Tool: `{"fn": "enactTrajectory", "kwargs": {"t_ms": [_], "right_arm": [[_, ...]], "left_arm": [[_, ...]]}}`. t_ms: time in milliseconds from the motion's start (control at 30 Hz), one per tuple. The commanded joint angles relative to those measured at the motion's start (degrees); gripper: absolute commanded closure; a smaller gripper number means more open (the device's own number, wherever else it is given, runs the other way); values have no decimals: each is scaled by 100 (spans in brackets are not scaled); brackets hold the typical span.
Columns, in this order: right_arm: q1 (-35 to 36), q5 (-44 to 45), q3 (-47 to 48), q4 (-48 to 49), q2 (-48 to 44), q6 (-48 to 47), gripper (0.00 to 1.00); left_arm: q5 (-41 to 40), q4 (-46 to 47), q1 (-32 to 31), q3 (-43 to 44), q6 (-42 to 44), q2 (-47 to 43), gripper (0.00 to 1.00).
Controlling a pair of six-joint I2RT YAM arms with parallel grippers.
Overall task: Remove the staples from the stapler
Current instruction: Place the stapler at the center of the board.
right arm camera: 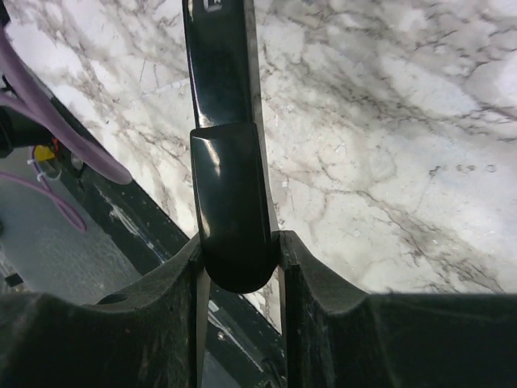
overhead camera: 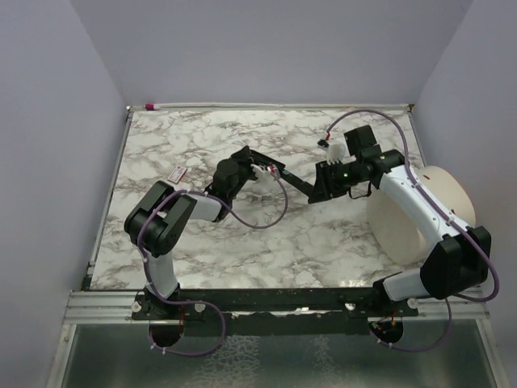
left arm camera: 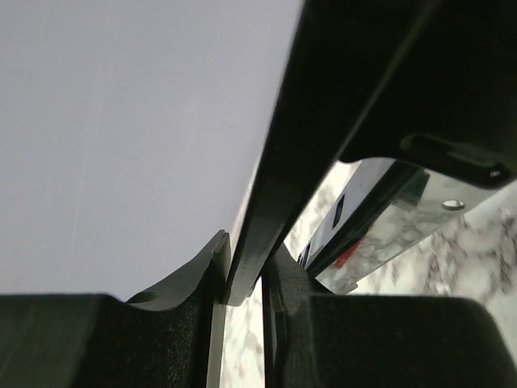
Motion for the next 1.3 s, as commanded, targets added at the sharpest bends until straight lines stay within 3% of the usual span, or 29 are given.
{"fn": "enactTrajectory", "kwargs": {"t_ms": [0, 67, 200, 433, 667, 1000, 1167, 1267], "right_arm": [[-14, -581, 1202, -177, 390, 256, 99], [-78, -98, 1674, -556, 742, 75, 99], [-307, -858, 2251, -618, 1293, -79, 99], [-355, -1128, 3025, -473, 1861, 27, 99], [-571, -1233, 3702, -511, 2302, 167, 99], [-906, -1582, 4352, -550, 2736, 420, 99], [-1003, -1410, 5058, -774, 3181, 559, 99], [-1024, -1075, 5706, -1152, 3494, 512, 99]], "left_arm": [[-1039, -453, -385, -330, 103, -365, 100], [-1024, -965, -537, -443, -179, -638, 100], [-1106, -1858, -1005, -504, -770, -1097, 100], [-931, -3895, -1284, 511, -2457, -1178, 100], [-377, -4422, -1290, 1111, -3233, -1224, 100], [119, -4591, -1296, 1631, -3295, -955, 100], [308, -5098, -1291, 2416, -4744, -499, 100], [1002, -5157, -1304, 2631, -5570, -304, 100]]}}
